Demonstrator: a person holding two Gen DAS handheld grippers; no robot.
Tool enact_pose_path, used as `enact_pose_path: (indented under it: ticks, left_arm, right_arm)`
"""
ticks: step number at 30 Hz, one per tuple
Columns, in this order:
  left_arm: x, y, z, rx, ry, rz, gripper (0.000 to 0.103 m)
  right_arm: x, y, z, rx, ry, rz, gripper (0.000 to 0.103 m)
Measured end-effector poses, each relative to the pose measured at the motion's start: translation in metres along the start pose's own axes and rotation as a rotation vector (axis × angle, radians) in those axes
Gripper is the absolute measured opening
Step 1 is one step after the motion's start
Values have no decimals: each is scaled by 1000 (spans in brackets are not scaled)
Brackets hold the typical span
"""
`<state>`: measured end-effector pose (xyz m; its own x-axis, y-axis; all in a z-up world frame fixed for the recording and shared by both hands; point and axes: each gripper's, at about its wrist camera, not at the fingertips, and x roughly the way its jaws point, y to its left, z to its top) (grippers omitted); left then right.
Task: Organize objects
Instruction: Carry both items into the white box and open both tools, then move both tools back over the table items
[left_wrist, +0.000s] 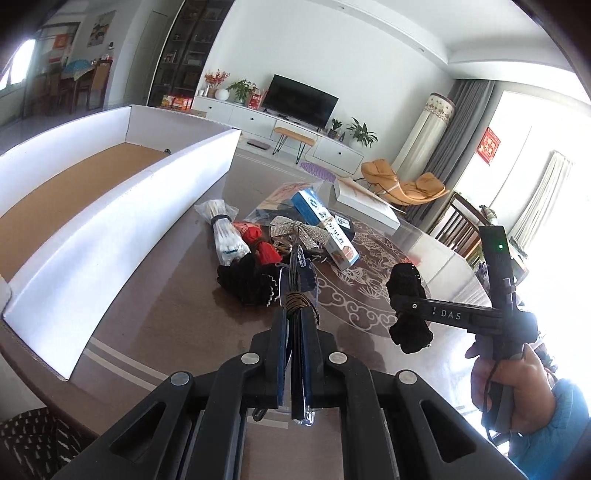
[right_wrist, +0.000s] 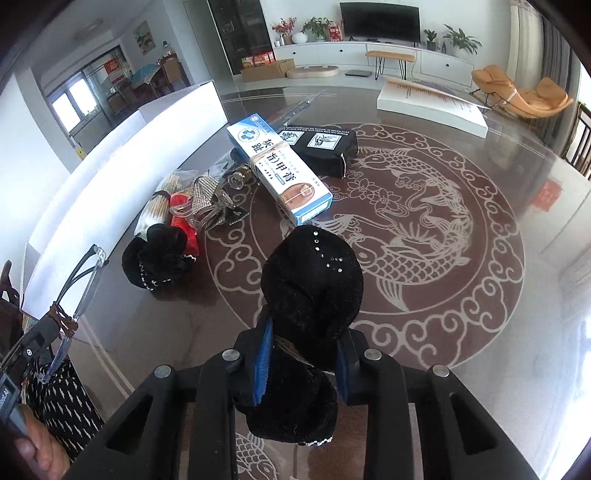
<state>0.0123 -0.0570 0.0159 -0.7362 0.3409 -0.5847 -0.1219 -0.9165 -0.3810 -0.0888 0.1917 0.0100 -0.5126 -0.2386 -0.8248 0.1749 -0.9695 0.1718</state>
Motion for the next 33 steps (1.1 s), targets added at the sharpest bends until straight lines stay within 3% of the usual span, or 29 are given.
enact_pose_path:
  ticks: [4,8,13,17,19,21,22,23,25,28,33]
  left_arm:
    - [-40,26,30,-68,-99,29,7]
    - [-69,79,75,-139,-171,138,7]
    - [-61,149,113,-173,-103,314,7]
    - [-48,179,122,-172,-41,375,7]
    - [-39,187,122,-186,-7,420,8]
    - [-30,193,119,-196,21,453,15]
    - [-28,194,118,-191,29,467,29]
    - [-29,194,115,-181,25,486,51]
    - [-35,187,111,-150,-22,525,76]
    - [-48,167,105,-122,-78,500,79]
    - [-53,98,88,-23,-71,317,82]
  right_arm:
    - [-22,35,26,-35,-70,83,29]
    - [-31,115,66,-131,-143,215,29]
    - [-17,233,106,-263,-179,370,29]
    - [20,299,118,-308,-111,433,31]
    - [46,318,116,-313,-60,422,39]
    - [69,325,114,-295,1,414,74]
    - [74,323,112,-279,9,416,77]
    - [75,318,110,-264,7,419,77]
    - [70,303,106,-243,-17,425,78]
    - [54,266,96,-251,-79,372,89]
    - [30,175,55,-282,-172,175,93]
